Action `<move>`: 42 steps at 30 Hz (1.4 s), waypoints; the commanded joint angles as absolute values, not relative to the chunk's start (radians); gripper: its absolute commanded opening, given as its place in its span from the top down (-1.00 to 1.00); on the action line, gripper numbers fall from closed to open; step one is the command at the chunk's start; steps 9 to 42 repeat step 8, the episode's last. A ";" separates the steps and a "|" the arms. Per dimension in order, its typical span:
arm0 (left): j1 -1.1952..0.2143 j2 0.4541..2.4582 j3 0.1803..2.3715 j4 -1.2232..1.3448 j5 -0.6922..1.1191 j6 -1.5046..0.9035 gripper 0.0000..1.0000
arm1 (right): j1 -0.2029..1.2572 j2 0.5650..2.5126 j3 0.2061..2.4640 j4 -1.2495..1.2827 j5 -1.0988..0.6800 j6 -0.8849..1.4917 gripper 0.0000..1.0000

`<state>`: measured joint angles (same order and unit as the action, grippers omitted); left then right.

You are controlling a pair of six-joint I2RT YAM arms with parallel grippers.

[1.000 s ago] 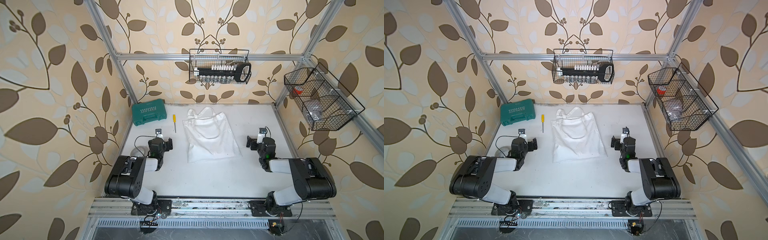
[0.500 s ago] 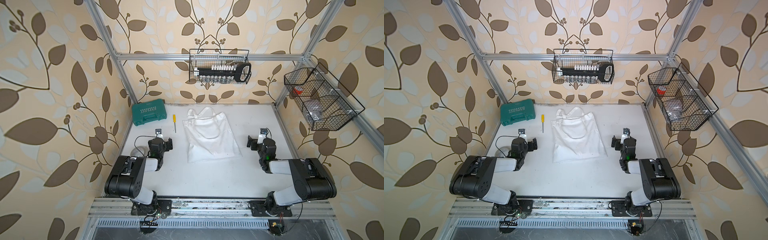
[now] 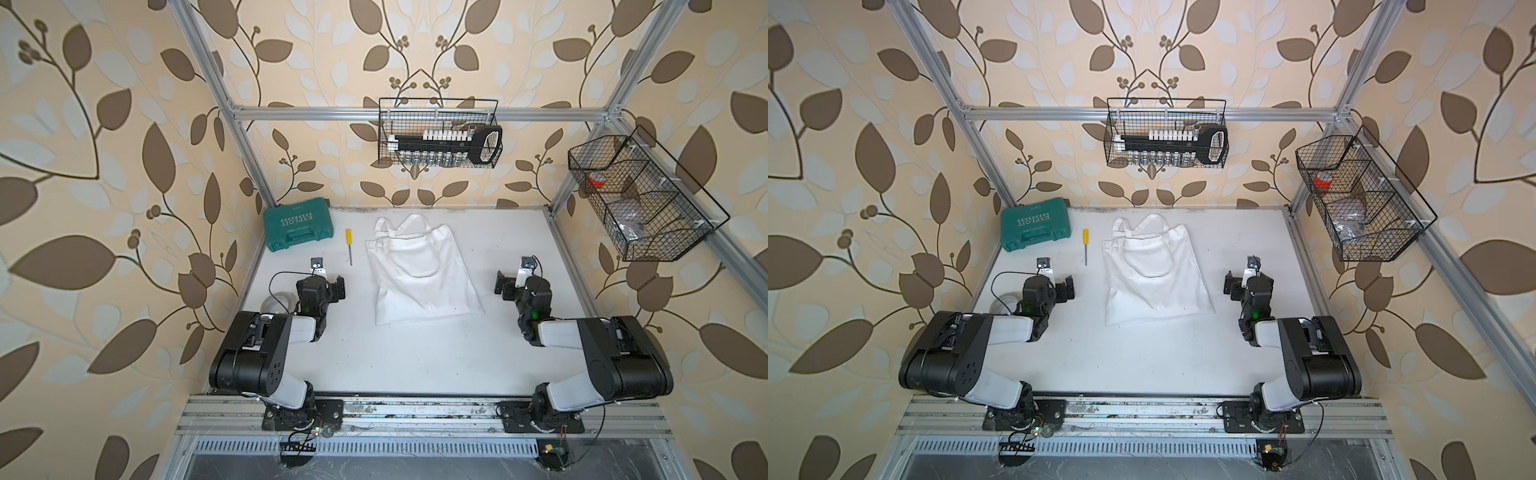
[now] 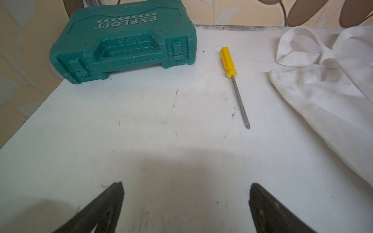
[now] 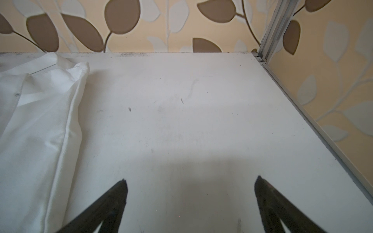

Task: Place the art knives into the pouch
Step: Reset both arms

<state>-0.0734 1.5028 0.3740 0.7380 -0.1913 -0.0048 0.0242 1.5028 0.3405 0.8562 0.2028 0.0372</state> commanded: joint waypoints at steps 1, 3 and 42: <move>-0.083 1.494 0.369 0.776 -0.206 0.002 -0.98 | 0.032 1.514 0.365 0.838 0.218 0.048 -0.99; -0.083 1.494 0.369 0.776 -0.206 0.002 -0.98 | 0.032 1.517 0.370 0.829 0.218 0.048 -0.99; -0.083 1.494 0.368 0.776 -0.206 0.002 -0.98 | 0.032 1.508 0.363 0.834 0.219 0.048 -0.99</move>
